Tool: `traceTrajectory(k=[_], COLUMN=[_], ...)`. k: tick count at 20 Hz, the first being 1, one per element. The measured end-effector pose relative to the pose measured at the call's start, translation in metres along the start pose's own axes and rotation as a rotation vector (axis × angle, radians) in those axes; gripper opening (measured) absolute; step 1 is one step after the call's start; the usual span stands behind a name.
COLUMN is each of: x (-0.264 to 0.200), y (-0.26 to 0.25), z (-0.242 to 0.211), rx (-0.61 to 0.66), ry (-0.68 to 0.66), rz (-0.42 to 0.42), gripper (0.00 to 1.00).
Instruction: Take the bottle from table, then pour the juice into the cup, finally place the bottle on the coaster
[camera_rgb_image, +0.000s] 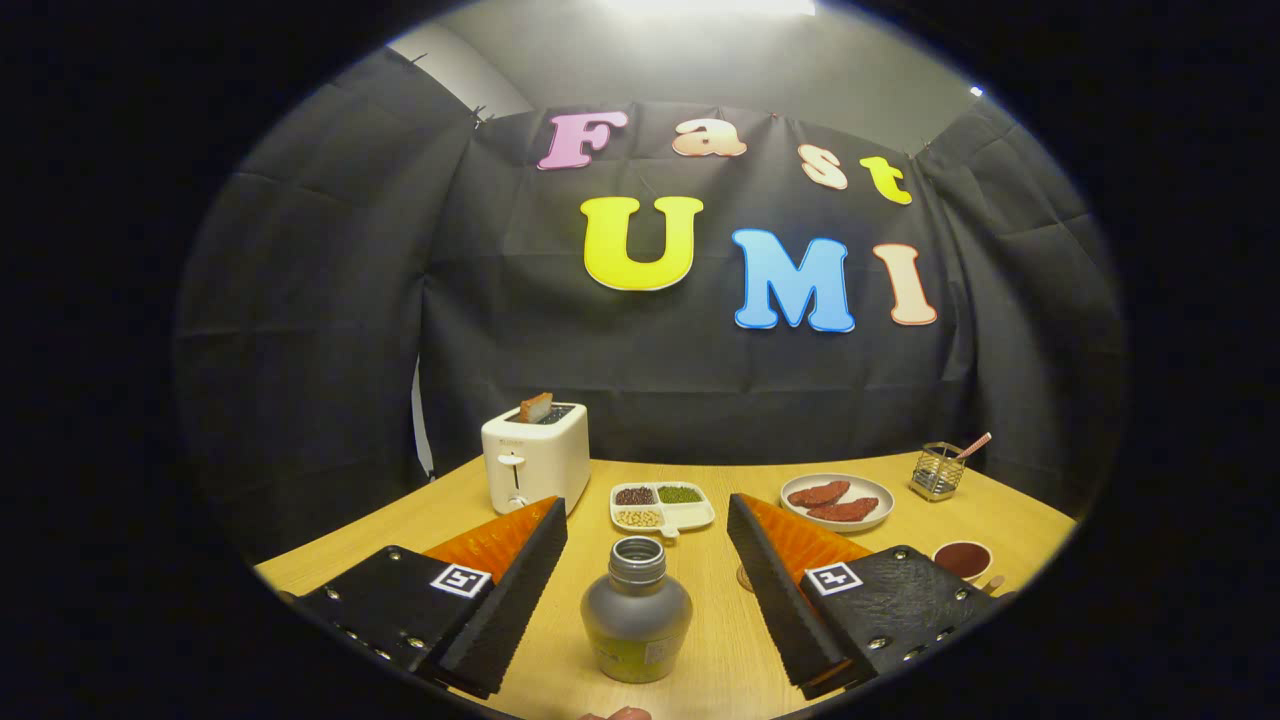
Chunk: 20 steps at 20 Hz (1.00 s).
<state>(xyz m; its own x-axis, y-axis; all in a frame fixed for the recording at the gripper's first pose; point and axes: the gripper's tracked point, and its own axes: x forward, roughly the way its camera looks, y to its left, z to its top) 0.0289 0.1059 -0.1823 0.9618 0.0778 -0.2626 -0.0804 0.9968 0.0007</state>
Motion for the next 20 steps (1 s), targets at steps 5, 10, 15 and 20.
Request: traceTrajectory(k=[5, 10, 15, 20], x=[0.013, 0.022, 0.021, 0.019], y=[0.004, 0.006, 0.008, 0.015], z=[-0.04, -0.073, -0.101, -0.115], rx=[0.014, 0.042, 0.045, 0.07], ry=[0.091, 0.166, 0.234, 0.272], rz=[-0.001, -0.01, -0.025, -0.028], gripper=[0.99, 0.99, 0.99, 0.99])
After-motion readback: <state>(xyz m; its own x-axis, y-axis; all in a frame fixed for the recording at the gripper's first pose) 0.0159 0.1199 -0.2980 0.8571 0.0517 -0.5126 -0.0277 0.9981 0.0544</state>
